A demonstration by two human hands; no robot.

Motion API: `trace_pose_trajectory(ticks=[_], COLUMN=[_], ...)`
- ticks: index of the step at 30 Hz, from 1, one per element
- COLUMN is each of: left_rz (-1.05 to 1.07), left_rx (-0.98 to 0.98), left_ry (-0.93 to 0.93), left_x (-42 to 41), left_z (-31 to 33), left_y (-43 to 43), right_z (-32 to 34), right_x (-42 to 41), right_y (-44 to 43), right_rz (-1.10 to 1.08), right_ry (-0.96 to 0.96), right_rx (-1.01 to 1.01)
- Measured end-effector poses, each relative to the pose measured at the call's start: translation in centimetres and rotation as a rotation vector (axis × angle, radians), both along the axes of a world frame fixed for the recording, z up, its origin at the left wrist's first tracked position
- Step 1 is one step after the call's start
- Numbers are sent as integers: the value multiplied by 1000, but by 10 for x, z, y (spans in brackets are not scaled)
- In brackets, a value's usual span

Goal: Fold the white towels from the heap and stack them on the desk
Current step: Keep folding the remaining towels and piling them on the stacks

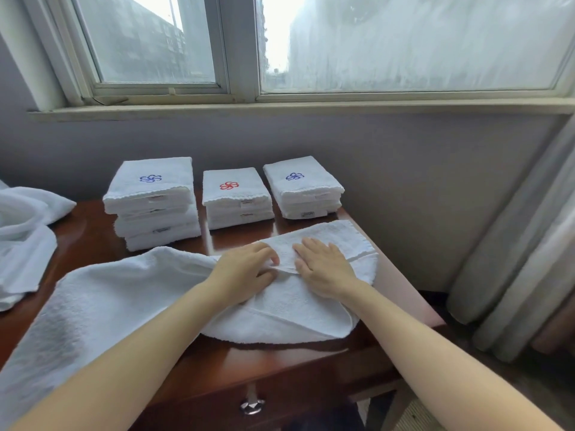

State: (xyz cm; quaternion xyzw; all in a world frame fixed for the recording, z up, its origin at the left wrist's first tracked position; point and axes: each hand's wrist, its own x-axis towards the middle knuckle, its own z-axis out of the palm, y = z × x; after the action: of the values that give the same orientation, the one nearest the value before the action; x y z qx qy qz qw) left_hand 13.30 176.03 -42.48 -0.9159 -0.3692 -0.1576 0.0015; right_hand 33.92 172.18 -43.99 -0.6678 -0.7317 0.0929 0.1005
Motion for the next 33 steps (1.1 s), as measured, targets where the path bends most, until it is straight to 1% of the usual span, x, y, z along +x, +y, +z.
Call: trace_pose_trajectory(ticks=[5,9,12,14,16,18,23,25,28,33], left_rz=[-17,-9,31,68,141,240,522,605,694,728], left_rx=[-9,-47,-50,-48,-50,-64,-153,-193,-246,-445], left_ry=[-47,-128,-209,-247,-290,-324,-395,-410,-364,-203], left_x=[25,45,40,22,-5,-38,-135,-175,-221,-255], left_z=[-2,0,14,27,41,51,64,59,43,22], left_y=[3,-2,-5,-6,-6,-5,-6,-11,-21,-37], right_z=[-2,-2,4,13,25,39,64,69,73,77], right_x=[24,48,52,45,27,-4,-100,-135,-177,-222], right_y=[2,0,-2,-3,-2,1,17,24,33,46], right_rz=[-40,-51,-52,-62,-58,-1,213,266,319,362], right_ry=[-8,-17,-10,40,160,284,457,474,456,301], right_rx=[5,-7,-39,-24,27,75,35,16,-20,-23])
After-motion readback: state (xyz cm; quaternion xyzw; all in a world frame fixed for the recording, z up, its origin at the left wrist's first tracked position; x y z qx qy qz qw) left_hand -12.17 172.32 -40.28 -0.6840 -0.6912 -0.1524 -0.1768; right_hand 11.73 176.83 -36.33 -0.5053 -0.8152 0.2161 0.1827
